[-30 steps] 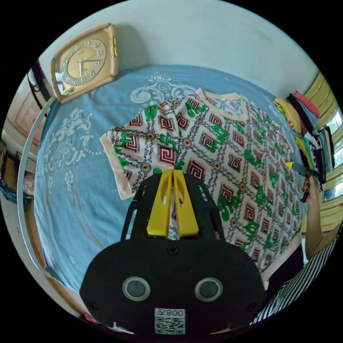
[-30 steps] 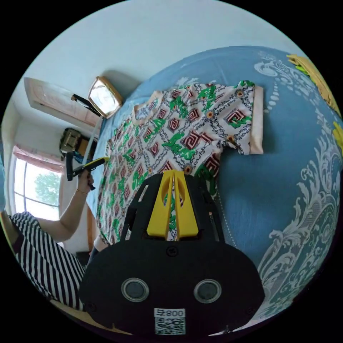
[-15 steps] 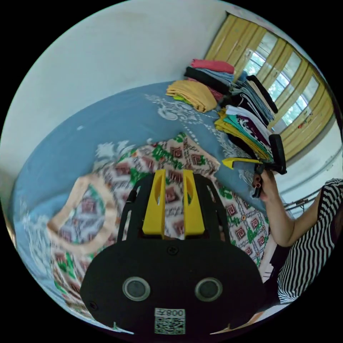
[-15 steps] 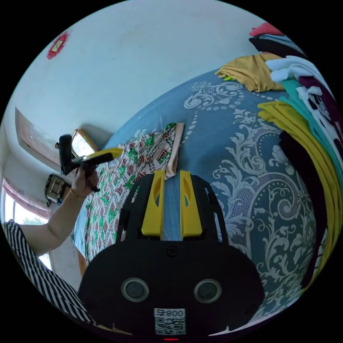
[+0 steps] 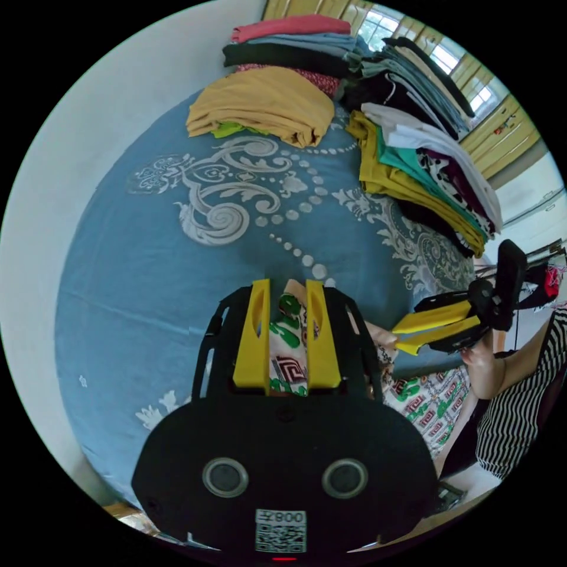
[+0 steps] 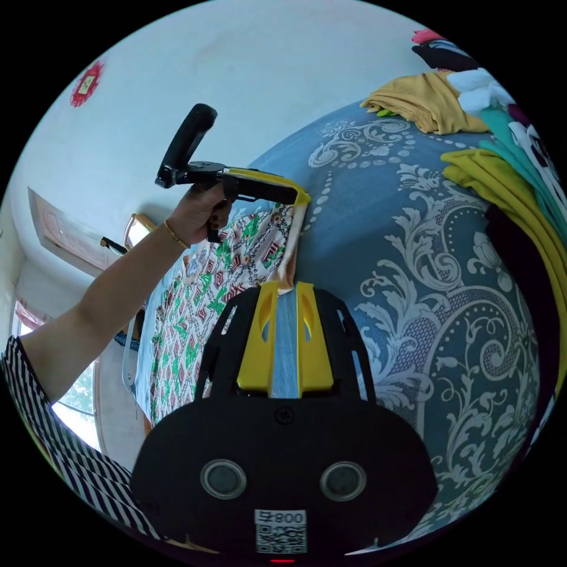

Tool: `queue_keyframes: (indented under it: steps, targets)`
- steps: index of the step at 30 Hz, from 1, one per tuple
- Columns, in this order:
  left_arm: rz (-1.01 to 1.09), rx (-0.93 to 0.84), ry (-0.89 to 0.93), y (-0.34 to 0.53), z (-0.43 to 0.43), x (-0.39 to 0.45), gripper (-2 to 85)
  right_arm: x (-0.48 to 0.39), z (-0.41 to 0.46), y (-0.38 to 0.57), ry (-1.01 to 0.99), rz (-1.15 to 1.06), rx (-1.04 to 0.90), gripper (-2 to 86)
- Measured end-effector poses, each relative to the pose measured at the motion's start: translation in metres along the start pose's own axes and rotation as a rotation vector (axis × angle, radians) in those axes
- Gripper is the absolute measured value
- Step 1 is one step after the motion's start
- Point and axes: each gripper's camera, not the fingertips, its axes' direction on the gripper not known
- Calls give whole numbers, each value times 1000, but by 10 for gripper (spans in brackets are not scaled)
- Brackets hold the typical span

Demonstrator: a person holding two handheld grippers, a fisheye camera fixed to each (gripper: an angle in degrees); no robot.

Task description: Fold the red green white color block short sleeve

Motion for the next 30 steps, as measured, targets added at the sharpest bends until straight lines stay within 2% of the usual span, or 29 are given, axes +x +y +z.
queue_keyframes:
  steps: [2,7,18,24,30]
  targets:
    - [27,-31,-50,2,16,-4,53,4,1,2,0,-1,-7,38]
    - [47,-18,-46,18,33,-17,19,14,-5,8,-4,-1,23,12]
    - [-74,345,158,135,-6,-88,10,-10,-8,14,-85,-199,83,4]
    - [-209,420,253,225,-1,-140,13,-43,21,10,-145,-378,-66,5]
    - [-307,374,280,287,20,-175,24,-60,51,7,-138,-448,-217,10]
